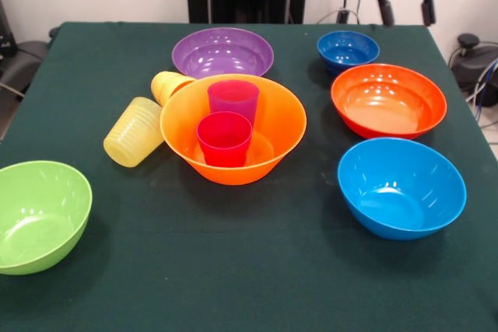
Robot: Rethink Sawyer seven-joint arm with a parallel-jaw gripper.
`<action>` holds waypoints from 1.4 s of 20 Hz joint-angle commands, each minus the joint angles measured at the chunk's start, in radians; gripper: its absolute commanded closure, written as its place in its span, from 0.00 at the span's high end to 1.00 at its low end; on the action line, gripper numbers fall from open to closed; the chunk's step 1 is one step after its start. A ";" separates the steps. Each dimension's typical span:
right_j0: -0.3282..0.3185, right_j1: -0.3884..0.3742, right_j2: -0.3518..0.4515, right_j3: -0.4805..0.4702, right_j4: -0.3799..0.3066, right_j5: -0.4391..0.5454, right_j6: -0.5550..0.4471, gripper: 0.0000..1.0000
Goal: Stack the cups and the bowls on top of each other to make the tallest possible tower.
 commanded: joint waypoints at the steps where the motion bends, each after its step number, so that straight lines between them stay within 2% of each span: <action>1: -0.023 0.029 -0.035 -0.059 -0.054 0.150 -0.350 1.00; 5: -0.042 0.021 -0.044 -0.053 -0.060 0.142 -0.383 1.00; 11: -0.030 0.009 -0.072 -0.049 -0.086 0.098 -0.359 1.00; 17: 0.012 -0.053 -0.125 -0.035 -0.169 0.016 -0.215 1.00; 21: 0.076 -0.110 -0.187 -0.050 -0.247 -0.016 -0.079 1.00; 28: 0.163 -0.130 -0.287 -0.073 -0.318 -0.039 0.055 1.00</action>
